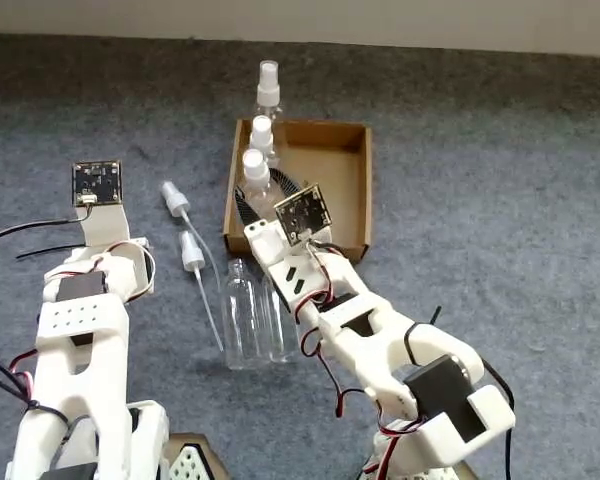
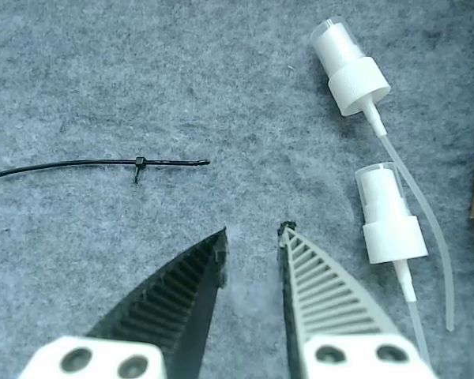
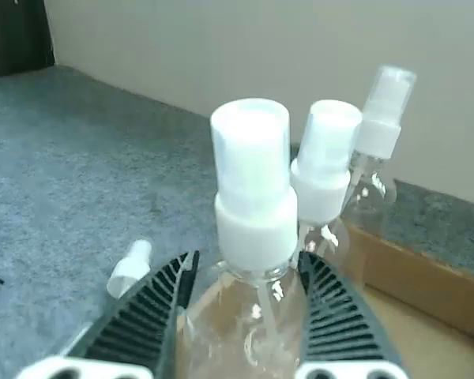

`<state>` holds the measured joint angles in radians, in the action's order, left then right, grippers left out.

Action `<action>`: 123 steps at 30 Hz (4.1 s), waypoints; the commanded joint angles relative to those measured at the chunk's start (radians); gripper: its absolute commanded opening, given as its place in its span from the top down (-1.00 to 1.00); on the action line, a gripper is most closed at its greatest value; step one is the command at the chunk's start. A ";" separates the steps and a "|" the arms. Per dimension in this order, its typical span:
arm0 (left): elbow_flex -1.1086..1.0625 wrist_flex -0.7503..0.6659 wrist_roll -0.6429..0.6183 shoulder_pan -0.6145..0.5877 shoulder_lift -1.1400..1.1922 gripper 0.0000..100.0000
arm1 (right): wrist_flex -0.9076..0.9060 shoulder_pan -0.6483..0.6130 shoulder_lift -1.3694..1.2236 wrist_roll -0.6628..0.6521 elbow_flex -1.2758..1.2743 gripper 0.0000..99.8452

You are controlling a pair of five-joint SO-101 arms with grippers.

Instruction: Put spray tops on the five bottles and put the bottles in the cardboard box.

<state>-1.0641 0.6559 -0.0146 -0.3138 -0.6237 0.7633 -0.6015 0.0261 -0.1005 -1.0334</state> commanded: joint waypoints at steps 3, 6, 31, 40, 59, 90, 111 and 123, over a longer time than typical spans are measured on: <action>0.002 -0.018 -0.012 -0.005 -0.001 0.78 | -0.002 0.005 0.005 0.006 0.054 0.79; 0.002 -0.018 -0.012 -0.005 -0.001 0.78 | -0.002 0.005 0.005 0.005 0.054 0.79; 0.002 -0.018 -0.012 -0.005 -0.001 0.78 | -0.007 0.004 0.007 0.003 0.048 0.55; 0.002 -0.018 -0.012 -0.005 -0.001 0.78 | -0.007 0.004 0.013 0.003 0.047 0.55; 0.002 -0.018 -0.012 -0.005 -0.001 0.78 | -0.236 -0.022 0.328 0.008 0.050 0.55; -0.015 -0.049 -0.012 -0.007 -0.001 0.78 | -1.480 -0.139 0.966 0.164 0.051 0.55; -0.015 -0.049 -0.011 -0.008 -0.001 0.78 | -1.399 -0.136 0.452 0.298 0.056 0.47; -0.015 -0.048 -0.011 -0.010 -0.001 0.78 | -1.567 -0.110 0.475 0.299 0.048 0.72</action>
<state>-1.0840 0.6252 -0.0146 -0.3138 -0.6237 -0.7173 -0.7411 0.4327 0.1910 -1.0319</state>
